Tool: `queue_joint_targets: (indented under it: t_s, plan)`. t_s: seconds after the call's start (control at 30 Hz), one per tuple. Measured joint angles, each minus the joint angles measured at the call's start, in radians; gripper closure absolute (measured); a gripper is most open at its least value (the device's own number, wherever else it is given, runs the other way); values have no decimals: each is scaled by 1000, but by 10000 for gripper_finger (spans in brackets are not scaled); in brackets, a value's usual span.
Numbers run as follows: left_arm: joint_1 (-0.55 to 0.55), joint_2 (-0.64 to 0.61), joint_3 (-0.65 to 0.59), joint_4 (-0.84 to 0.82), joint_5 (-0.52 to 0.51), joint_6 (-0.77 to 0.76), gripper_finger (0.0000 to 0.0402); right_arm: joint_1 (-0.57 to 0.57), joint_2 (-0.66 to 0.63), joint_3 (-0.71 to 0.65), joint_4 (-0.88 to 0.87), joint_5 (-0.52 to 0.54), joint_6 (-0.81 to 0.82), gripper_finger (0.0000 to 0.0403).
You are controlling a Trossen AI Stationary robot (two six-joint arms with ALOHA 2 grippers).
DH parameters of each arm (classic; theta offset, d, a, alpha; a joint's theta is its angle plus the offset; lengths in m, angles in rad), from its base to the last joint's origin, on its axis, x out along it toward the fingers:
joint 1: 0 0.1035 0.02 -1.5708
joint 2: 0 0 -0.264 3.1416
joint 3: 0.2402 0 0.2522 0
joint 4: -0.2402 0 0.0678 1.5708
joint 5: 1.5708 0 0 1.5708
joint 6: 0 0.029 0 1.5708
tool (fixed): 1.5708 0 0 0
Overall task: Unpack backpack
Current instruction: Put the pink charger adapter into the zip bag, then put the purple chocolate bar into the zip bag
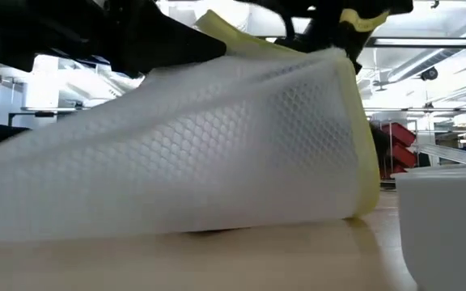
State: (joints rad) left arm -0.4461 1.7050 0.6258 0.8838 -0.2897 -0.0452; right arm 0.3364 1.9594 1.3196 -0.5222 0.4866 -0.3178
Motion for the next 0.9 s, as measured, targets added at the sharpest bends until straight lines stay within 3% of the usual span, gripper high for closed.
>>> queue_joint_targets:
  t_s: [0.33, 0.47, 0.63, 0.9]
  plan:
    - [4, 0, 0, -35, -39, -45, 402, 83, -49, 53, -258, -1, 101, 136]
    - [8, 4, 0, -35, -60, -52, 402, 104, -85, 54, -351, -80, 172, 126]
    - [28, 6, 0, -36, -70, -62, 402, 110, -110, 54, -298, -243, 264, 126]
    - [47, 11, 19, 55, -74, 2, 402, 121, -112, 54, -158, -398, 349, 140]
